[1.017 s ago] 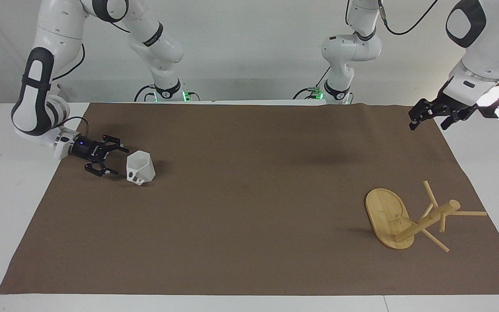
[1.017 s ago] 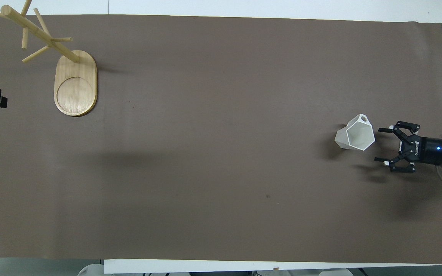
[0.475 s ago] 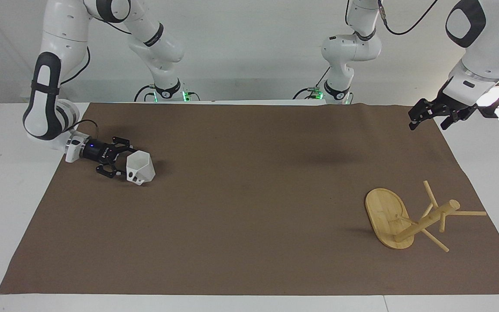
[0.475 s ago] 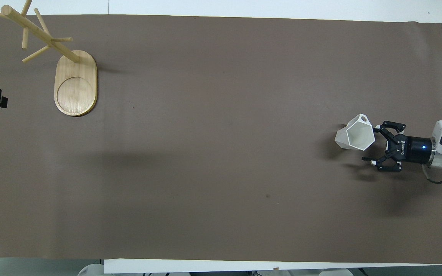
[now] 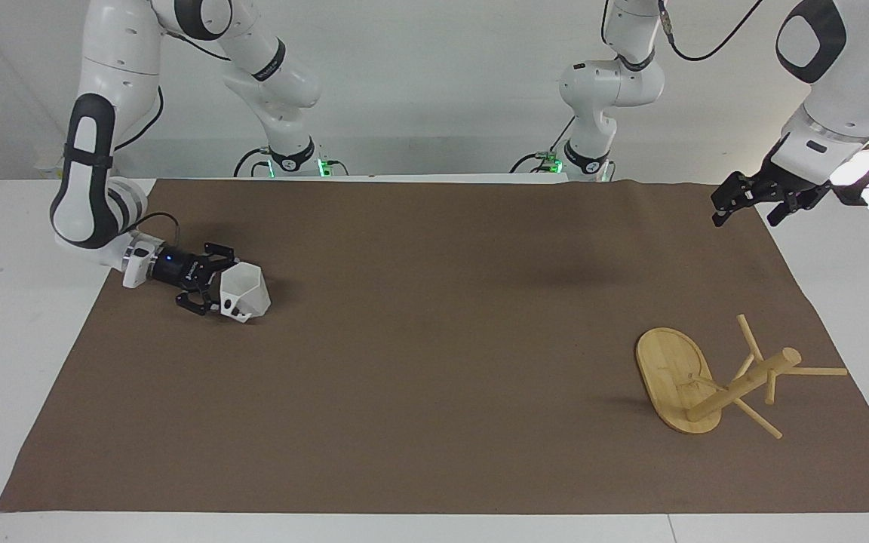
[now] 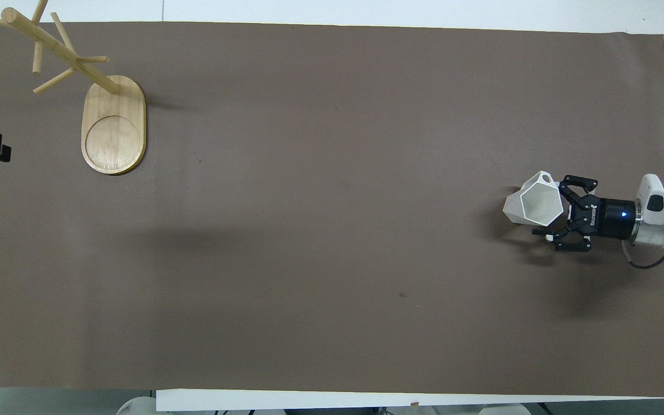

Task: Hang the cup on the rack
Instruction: 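Move the right gripper toward the white hexagonal cup, then close the right gripper on the white cup and lift it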

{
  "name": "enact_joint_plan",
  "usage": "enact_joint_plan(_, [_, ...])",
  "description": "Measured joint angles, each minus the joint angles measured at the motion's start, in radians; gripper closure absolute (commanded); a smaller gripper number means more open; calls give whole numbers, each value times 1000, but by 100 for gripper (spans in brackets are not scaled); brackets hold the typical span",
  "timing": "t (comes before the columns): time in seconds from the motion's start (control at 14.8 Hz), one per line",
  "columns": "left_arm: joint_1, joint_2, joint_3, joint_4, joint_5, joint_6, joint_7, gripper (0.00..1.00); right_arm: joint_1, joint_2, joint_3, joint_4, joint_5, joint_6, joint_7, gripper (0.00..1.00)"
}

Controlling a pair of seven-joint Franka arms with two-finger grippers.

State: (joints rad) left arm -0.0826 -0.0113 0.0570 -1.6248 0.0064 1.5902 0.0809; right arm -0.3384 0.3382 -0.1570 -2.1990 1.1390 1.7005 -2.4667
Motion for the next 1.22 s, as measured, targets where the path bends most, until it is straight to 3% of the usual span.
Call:
enact_joint_plan(0.34, [0, 0, 3, 0, 3, 0, 0, 0, 36, 0, 0, -7, 1, 14, 0, 1])
enact_joint_plan(0.41, [1, 0, 3, 0, 3, 0, 0, 0, 42, 0, 0, -10, 1, 18, 0, 6])
enact_joint_plan(0.54, [1, 0, 4, -1, 4, -1, 0, 0, 48, 0, 1, -12, 1, 20, 0, 37])
enact_joint_plan(0.61, [1, 0, 4, -3, 4, -4, 0, 0, 49, 0, 1, -12, 1, 20, 0, 47])
enact_joint_plan(0.75, [1, 0, 4, -4, 7, -27, 0, 0, 49, -2, 2, -11, 1, 20, 0, 61])
enact_joint_plan(1.02, [4, -1, 5, -4, 8, -36, 0, 0, 49, -12, 65, 12, 42, -6, 7, 63])
enact_joint_plan(1.22, [22, -1, 5, -4, 9, -36, 0, 0, 95, -56, 150, 54, 62, 40, 126, 64])
